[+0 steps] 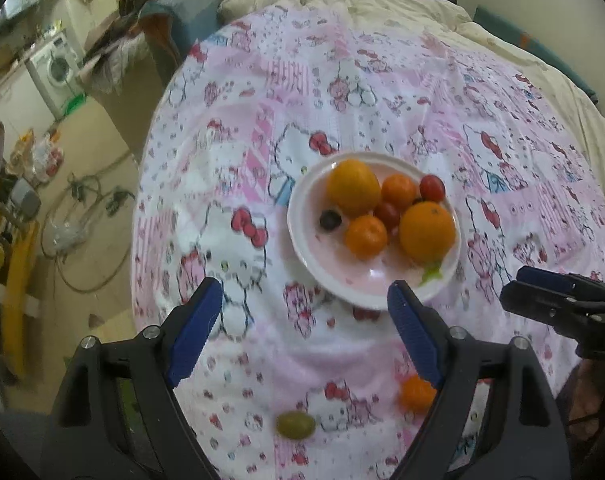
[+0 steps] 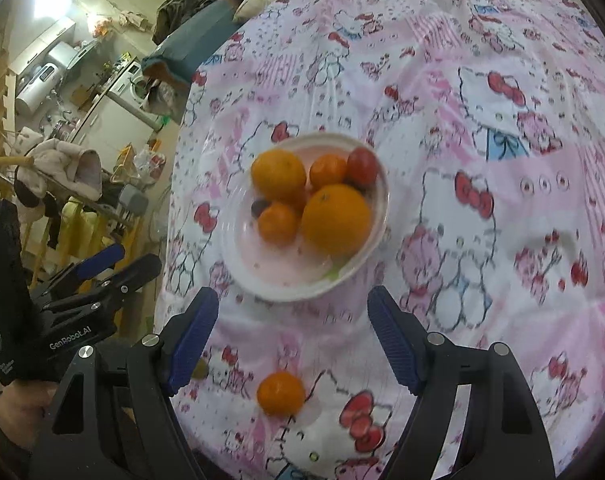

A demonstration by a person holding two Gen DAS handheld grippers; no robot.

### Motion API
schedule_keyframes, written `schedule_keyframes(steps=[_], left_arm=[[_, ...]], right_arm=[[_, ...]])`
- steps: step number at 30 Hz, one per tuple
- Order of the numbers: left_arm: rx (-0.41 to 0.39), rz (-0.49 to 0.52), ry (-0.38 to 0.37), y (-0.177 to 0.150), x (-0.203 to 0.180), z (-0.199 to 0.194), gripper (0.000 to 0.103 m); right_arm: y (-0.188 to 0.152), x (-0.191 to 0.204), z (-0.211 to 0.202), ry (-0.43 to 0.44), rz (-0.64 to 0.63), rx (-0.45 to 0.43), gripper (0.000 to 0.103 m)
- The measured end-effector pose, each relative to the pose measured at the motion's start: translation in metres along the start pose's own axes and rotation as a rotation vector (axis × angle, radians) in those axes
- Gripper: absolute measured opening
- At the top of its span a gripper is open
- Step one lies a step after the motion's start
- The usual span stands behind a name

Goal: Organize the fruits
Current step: 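Move the right gripper to the last tangerine and grasp it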

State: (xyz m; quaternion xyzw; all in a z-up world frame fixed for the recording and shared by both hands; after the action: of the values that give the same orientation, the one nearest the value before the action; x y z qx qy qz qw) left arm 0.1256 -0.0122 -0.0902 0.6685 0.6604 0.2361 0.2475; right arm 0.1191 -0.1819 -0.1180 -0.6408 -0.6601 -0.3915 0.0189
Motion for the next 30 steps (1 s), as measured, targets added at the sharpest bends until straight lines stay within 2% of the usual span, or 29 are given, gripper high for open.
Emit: schedule_keyframes(steps=[6, 9, 13, 15, 19, 22, 28, 30], left_arm=[[0.039, -0.025, -0.015, -0.028, 0.004, 0.001, 0.082], [0.047, -0.048, 0.009, -0.038, 0.015, 0.006, 0.082], [0.078, -0.114, 0.029, -0.043, 0.029, 0.011, 0.082], [0.066, -0.133, 0.028, -0.041, 0.032, 0.01, 0.082], [0.069, -0.107, 0.047, -0.044, 0.036, 0.009, 0.082], [0.088, -0.083, 0.048, -0.051, 0.037, 0.01, 0.082], [0.116, -0.085, 0.046, -0.062, 0.043, 0.008, 0.082], [0.127, -0.095, 0.027, -0.066, 0.043, 0.006, 0.082]], right_arm=[[-0.021, -0.003, 0.001, -0.013, 0.029, 0.034, 0.08], [-0.029, -0.006, 0.009, -0.026, 0.03, 0.063, 0.08], [-0.04, -0.007, 0.024, -0.029, 0.043, 0.114, 0.08], [-0.047, -0.006, 0.031, -0.026, 0.043, 0.148, 0.08], [-0.073, 0.008, 0.042, 0.001, -0.012, 0.258, 0.08], [-0.097, 0.012, 0.05, -0.039, -0.106, 0.338, 0.079], [-0.11, 0.018, 0.06, -0.066, -0.179, 0.361, 0.074], [-0.112, 0.021, 0.063, -0.065, -0.191, 0.361, 0.065]])
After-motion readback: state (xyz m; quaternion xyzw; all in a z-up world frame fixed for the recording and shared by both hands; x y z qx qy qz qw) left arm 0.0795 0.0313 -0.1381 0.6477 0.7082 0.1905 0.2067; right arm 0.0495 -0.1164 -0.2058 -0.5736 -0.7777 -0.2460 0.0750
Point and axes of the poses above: each gripper's, at about its wrist camera, not at the fingertips, and z roughly the way its jaws point, x to its left, y to its top, the point moved 10 cm from there along z, roughly the way its jaws point, and after that the axes turned 12 degrees about -x, right-handed, at the moved point
